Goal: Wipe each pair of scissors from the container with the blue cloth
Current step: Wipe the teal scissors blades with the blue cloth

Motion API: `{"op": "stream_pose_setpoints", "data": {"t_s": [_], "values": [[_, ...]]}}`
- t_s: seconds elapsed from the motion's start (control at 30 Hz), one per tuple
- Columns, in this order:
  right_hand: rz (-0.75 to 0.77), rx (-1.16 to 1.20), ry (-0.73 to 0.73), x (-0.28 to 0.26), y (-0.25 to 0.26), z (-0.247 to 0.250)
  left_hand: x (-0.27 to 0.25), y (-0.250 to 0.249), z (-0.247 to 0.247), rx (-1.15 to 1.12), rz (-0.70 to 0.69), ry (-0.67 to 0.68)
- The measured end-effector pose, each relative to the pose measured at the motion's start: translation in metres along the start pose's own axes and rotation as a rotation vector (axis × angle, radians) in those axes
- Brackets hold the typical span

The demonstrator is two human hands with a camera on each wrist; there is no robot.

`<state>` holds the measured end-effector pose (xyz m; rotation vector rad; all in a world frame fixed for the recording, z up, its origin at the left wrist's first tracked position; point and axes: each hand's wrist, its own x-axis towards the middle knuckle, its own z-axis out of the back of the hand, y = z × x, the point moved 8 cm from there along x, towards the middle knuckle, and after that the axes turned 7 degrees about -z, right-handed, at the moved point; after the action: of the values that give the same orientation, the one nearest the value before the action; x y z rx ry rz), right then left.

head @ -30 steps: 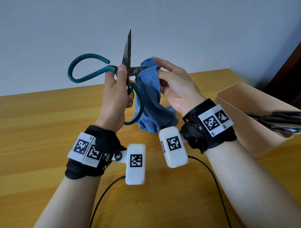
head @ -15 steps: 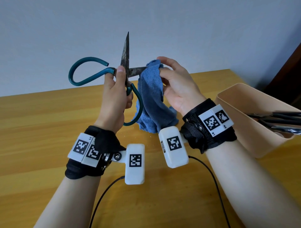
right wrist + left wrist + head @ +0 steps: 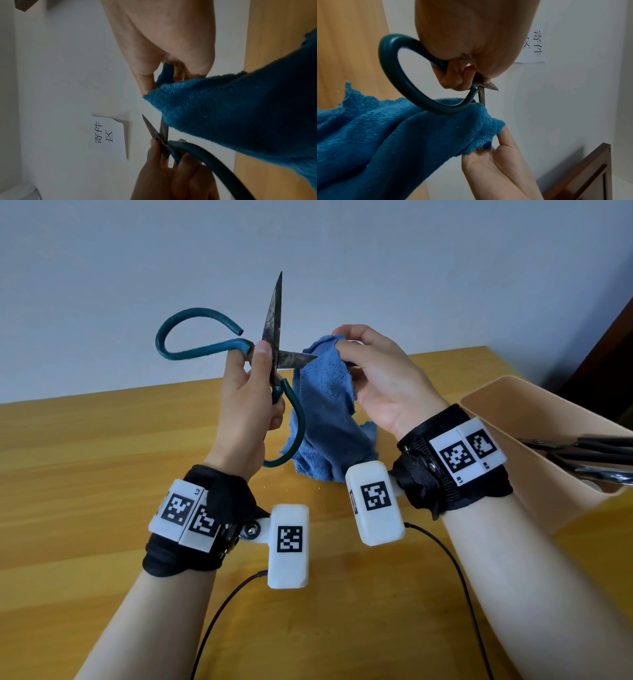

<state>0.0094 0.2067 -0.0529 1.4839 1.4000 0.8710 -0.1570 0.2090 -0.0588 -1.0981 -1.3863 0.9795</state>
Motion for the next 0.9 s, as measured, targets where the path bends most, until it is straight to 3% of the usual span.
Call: {"op": "stream_pose_setpoints", "data": {"t_s": [0.23,0.57,0.73,0.9], "values": [[-0.061,-0.199,0.158,-0.007,-0.01,-0.019,0.003,-0.003,0.008,0.001,-0.027,-0.008],[-0.143,-0.228,0.239,-0.008,-0.013,-0.018,0.009,-0.009,0.021,0.024,-0.07,-0.043],[-0.096,-0.161,0.137,-0.003,-0.004,-0.003,0.016,-0.012,0.041,0.031,-0.071,-0.087],[-0.05,0.0,0.103,0.007,-0.006,0.005,0.015,-0.017,0.035,0.145,-0.089,0.014]]}}
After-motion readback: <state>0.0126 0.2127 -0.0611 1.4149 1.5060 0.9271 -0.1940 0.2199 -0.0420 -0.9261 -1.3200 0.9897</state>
